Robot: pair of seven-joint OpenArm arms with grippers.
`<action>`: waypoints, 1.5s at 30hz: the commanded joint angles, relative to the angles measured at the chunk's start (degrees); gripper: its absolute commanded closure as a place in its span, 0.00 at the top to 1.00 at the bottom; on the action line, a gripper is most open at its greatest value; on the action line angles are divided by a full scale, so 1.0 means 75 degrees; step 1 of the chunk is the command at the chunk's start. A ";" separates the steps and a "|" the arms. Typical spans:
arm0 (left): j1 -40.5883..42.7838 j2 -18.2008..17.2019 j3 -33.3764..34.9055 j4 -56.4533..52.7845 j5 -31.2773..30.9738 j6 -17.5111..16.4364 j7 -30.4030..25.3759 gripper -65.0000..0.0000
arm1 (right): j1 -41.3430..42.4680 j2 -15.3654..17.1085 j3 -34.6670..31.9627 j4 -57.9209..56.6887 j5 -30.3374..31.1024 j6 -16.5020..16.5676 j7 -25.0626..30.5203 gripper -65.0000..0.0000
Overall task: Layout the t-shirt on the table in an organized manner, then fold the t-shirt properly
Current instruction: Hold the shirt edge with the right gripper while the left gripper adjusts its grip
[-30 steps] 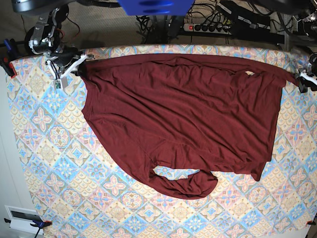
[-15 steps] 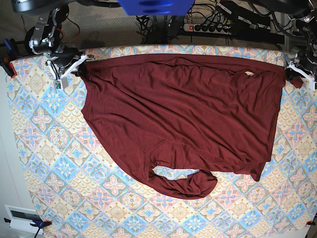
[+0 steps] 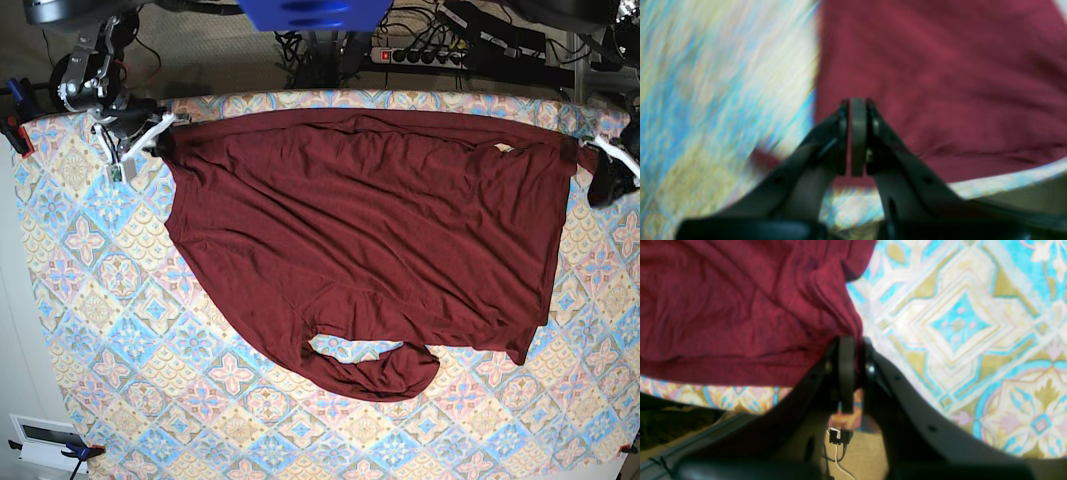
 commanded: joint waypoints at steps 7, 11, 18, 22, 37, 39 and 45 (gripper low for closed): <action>-0.0600 -0.0153 -0.0513 0.0083 0.0260 0.0130 0.0334 0.00 | 0.0104 0.0100 0.0057 0.0134 0.0116 0.0029 0.0234 0.00; -0.1667 -0.0013 -0.0466 -0.1558 0.2218 0.0130 0.0334 0.07 | 0.0104 0.0100 0.0057 0.0134 0.0116 0.0029 0.0234 0.00; -0.2909 -0.0153 0.0014 -0.4313 0.3730 0.0130 -0.0053 0.47 | 0.0104 0.0100 0.0045 0.0134 0.0116 0.0029 0.0222 0.00; -0.2909 -0.0107 0.0483 -0.4688 0.3777 0.0130 -0.0439 0.55 | 0.0092 0.0100 0.0045 0.0157 0.0116 0.0029 0.0222 0.00; -0.2897 0.0538 0.0565 -0.5098 0.4844 0.0130 -0.1154 0.55 | 0.0069 0.0100 0.0045 0.0181 0.0116 0.0029 0.0234 0.00; -0.2956 0.0550 0.0647 -0.5403 0.5031 0.0130 -0.1190 0.55 | 0.0069 0.0100 0.0045 0.0181 0.0116 0.0029 0.0234 0.00; -0.2909 0.0503 0.1468 -0.6235 0.5113 0.0130 -0.1893 0.46 | 0.0057 0.0100 0.0092 0.0192 0.0116 0.0029 0.0234 0.00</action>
